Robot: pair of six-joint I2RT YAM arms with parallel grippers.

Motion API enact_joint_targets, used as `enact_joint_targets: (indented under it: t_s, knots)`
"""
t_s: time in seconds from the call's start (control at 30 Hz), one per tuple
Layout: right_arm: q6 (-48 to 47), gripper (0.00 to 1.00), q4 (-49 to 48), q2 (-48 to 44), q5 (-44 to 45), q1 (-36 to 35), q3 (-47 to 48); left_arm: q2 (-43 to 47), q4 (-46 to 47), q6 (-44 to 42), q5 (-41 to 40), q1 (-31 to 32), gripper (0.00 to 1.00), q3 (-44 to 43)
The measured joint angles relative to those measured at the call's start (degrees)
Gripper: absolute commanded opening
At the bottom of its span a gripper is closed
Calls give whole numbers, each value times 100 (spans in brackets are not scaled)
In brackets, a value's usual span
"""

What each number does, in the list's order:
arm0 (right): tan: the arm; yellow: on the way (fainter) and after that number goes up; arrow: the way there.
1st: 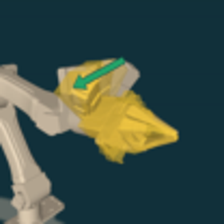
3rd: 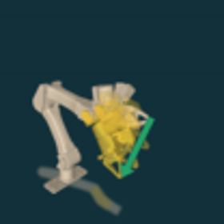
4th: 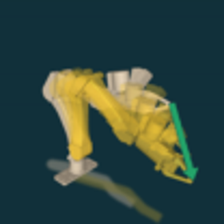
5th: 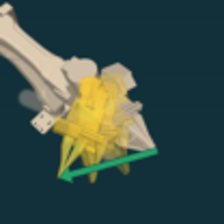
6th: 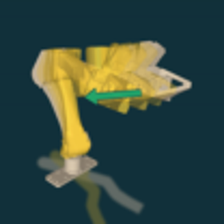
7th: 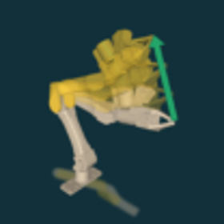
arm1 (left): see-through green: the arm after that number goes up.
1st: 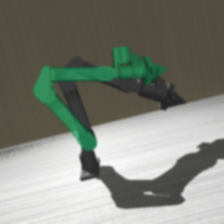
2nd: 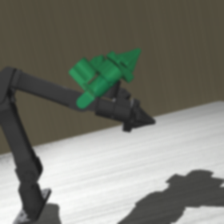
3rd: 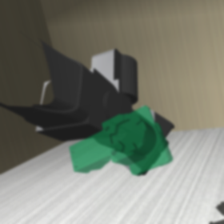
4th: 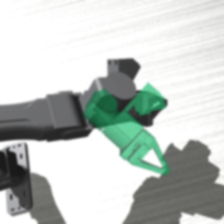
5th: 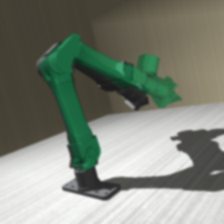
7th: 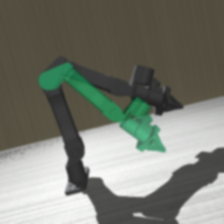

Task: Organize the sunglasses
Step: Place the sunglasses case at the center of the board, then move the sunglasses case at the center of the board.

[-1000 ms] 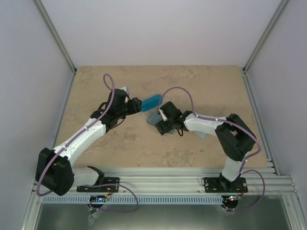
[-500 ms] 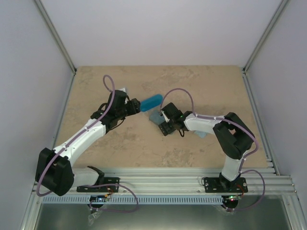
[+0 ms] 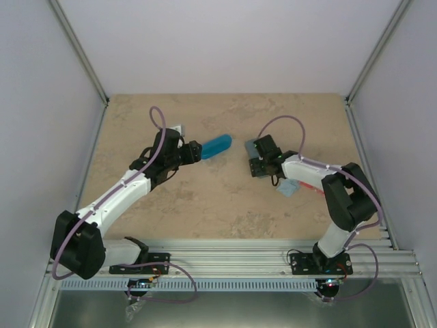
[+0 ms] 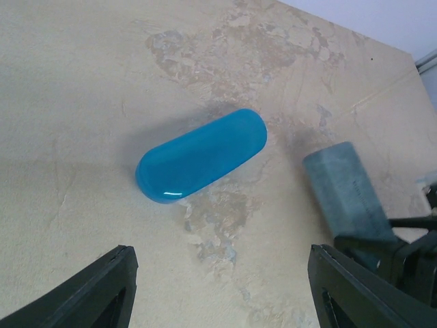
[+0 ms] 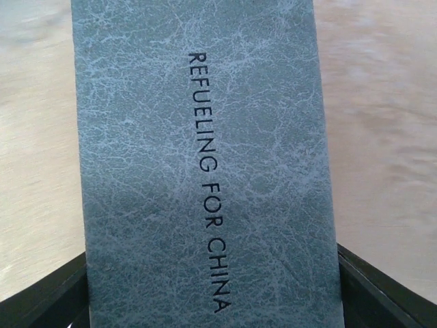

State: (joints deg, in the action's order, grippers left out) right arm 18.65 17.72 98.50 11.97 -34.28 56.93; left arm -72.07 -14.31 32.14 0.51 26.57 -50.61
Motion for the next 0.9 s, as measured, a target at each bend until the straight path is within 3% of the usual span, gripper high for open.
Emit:
enact_joint_targets:
  t_s: [0.43,0.53,0.63,0.9]
  knots:
    - [133,73,-17,511,92,1432,160,-802,111,-420,245,0,73,-151]
    - [57,87,-61,553,70,1543,232,-1062,129,-570,264,0,80,-313]
    - [17,97,-136,584,20,1609,310,-1351,138,-796,240,0,95,-529]
    - [-42,98,-81,328,-129,1626,431,-2288,122,-1825,116,0,100,-1276]
